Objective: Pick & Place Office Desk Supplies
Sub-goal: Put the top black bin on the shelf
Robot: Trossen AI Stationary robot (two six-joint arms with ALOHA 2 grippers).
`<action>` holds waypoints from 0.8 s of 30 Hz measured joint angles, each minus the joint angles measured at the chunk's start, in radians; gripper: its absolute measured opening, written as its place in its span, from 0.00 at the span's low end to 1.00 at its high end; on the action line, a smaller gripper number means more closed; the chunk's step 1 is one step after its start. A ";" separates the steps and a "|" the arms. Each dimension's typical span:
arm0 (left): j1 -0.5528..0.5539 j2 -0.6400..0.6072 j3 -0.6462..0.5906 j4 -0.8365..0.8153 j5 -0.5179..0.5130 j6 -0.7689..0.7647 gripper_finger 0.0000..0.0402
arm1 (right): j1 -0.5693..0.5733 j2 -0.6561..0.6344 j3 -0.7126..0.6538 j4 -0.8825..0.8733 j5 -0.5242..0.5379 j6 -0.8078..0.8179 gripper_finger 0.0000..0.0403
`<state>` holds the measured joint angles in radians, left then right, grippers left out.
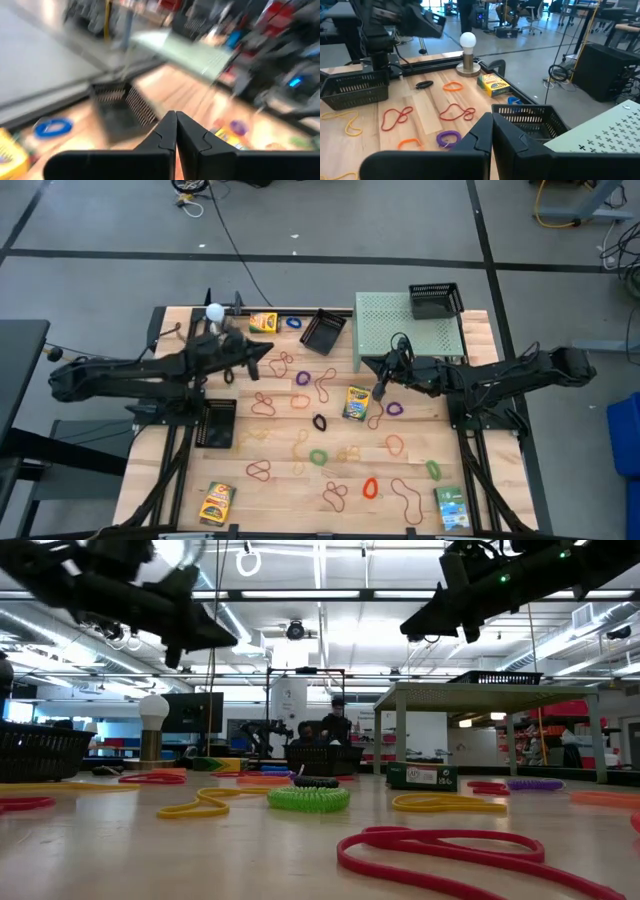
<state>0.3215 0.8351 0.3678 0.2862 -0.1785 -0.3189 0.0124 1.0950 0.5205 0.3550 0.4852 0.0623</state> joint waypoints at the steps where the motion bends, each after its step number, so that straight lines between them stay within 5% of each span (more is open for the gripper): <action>1: 0.010 0.031 0.032 -0.048 -0.005 -0.007 0.04 | 0.000 0.000 0.000 0.000 0.000 0.000 0.03; 12: 0.045 0.335 0.277 -0.238 0.024 0.013 0.31 | 0.000 0.000 0.000 0.030 -0.010 -0.001 0.03; 24: 0.144 0.451 0.456 -0.502 0.102 0.025 0.34 | 0.001 0.000 0.000 0.029 -0.038 0.000 0.03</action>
<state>0.4652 1.2861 0.8236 -0.2163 -0.0761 -0.2936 0.0135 1.0954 0.5205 0.3843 0.4469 0.0620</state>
